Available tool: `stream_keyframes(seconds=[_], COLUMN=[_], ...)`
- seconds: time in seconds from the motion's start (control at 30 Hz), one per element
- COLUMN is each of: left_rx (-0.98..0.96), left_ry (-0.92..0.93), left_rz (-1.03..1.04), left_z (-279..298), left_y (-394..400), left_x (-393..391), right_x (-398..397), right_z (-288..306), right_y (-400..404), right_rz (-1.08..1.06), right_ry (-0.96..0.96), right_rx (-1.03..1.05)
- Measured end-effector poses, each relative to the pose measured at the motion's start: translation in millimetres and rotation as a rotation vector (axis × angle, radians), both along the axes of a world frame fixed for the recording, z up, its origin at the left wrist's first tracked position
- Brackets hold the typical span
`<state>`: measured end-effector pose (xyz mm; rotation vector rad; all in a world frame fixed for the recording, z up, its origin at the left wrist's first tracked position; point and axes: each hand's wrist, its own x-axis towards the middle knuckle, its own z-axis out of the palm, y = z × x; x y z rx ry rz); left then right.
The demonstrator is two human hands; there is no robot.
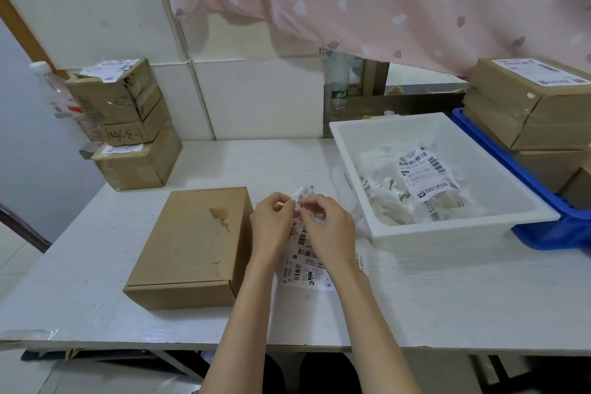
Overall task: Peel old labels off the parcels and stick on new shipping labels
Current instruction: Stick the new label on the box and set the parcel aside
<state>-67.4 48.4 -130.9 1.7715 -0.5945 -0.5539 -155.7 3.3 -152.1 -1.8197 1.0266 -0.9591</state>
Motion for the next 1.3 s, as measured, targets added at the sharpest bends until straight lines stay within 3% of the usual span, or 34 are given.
stream_keyframes(seconds=[0.5,0.63,1.0,1.07,1.3], left_rx=[-0.123,-0.133,-0.168,-0.162,0.084], left_ry=[0.245,0.231,0.105,0.043,-0.461], left_rz=[-0.163,-0.177,-0.151,-0.086,0.063], left_z=[18,18,17,14,4], left_y=[5,5,8,7,-2], left_x=[-3,0,-4,-4,0], right_x=[2,2,11,12,-1], right_z=[13,18,32,36,63], right_y=[3,5,-2,-4,-20], right_rz=[-0.014,-0.024,-0.108,-0.133,-0.234], right_ry=[-0.177,-0.208,-0.035,-0.025,-0.190], right_rx=[0.077,0.138,0.096,0.105,0.079])
